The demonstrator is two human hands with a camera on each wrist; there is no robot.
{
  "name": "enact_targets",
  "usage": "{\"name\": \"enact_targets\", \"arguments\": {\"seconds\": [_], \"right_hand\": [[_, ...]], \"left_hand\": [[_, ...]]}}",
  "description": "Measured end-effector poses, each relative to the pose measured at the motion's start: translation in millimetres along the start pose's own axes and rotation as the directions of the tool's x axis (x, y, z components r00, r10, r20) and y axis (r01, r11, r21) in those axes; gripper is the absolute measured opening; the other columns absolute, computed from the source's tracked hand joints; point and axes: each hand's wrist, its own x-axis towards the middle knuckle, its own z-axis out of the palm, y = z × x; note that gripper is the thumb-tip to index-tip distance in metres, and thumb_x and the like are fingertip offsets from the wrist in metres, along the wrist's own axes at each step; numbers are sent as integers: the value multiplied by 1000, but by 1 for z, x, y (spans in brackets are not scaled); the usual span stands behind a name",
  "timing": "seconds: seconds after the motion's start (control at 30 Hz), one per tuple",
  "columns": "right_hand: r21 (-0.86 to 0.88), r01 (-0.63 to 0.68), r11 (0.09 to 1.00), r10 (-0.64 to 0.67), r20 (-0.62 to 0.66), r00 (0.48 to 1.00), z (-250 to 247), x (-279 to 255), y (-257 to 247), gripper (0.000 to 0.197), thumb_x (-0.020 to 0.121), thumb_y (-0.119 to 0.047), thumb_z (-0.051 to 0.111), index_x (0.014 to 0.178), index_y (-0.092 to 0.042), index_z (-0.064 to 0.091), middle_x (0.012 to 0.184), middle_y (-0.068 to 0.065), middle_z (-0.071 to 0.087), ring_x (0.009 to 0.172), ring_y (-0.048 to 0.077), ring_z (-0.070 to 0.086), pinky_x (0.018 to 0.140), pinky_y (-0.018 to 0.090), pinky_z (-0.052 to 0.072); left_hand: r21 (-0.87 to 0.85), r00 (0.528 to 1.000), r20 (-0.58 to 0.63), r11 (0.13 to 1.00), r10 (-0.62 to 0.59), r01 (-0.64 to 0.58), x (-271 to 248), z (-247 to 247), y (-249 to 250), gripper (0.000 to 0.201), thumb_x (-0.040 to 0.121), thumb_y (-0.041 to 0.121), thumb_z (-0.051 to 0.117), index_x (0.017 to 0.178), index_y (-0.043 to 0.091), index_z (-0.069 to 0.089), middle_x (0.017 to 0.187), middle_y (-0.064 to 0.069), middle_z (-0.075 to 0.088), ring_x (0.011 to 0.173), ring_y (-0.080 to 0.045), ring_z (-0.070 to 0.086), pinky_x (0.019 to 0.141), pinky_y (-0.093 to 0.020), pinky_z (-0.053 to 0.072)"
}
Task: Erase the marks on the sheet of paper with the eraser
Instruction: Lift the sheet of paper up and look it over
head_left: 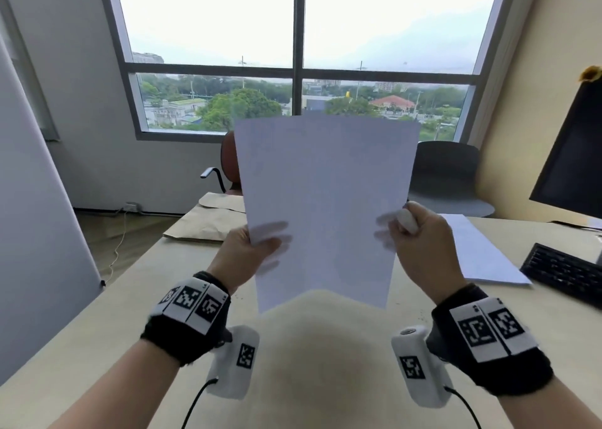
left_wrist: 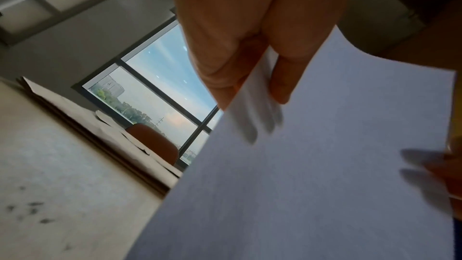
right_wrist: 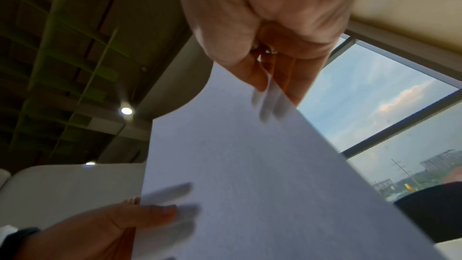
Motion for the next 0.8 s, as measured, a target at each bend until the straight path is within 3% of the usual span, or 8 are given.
{"name": "enact_targets", "arguments": {"seconds": [0.1,0.2,0.27,0.33,0.4,0.6,0.7,0.8], "right_hand": [[-170,-81,982,102,117,988,6,-4,13,29,80,3,48,55,-9,37,65,18,54,68,38,66,60,46,51],[-143,-164,976,191,200,961,4,-10,20,47,78,-38,62,58,-3,38,60,13,41,59,23,44,59,37,42],[-34,-267,963,268,174,948,0,-8,21,70,76,-66,44,68,3,43,67,21,41,64,20,40,62,33,37],[64,-417,907,404,150,902,-6,-3,27,52,92,-55,28,68,-11,41,68,9,38,61,18,38,59,30,36],[86,-517,851,491,218,844,-13,0,36,37,97,-37,27,66,-19,36,65,1,35,51,16,34,49,26,32],[-348,-463,815,578,536,615,-26,-7,76,13,90,-16,56,82,-6,60,69,3,53,46,11,50,42,20,42],[-324,-537,779,626,447,639,-35,1,90,13,91,-12,55,92,0,58,74,9,56,49,15,55,42,18,48],[-339,-583,738,673,313,670,-46,19,109,11,88,-11,59,82,-2,58,71,10,58,53,17,58,48,19,53]], "left_hand": [[108,999,12,993,-48,46,-3,5,-12,26,86,-8,59,92,16,67,77,-4,66,60,-12,58,57,-23,49],[49,998,-42,997,-55,57,-1,4,-19,24,85,-9,59,89,13,66,71,-4,67,53,-13,60,50,-20,49],[-36,996,-61,998,-58,55,2,1,-19,22,89,-7,54,94,12,65,63,1,70,49,-10,64,48,-19,50],[-100,996,-69,994,-52,45,5,-2,-19,24,93,-5,49,97,14,63,63,2,72,51,-11,67,49,-21,53],[-137,997,-73,990,-40,29,7,-6,-19,25,95,-3,45,97,16,62,65,2,73,53,-12,68,52,-22,55],[-239,992,-126,971,-33,2,11,-19,-28,26,96,-1,42,101,14,62,73,1,73,56,-12,69,54,-22,57],[-272,990,-141,962,-14,-25,11,-26,-33,28,97,0,41,98,17,63,71,6,74,58,-9,70,55,-21,57],[-308,987,-162,950,-3,-47,10,-30,-37,28,98,0,40,97,18,62,69,7,74,58,-7,70,55,-19,57]]}}
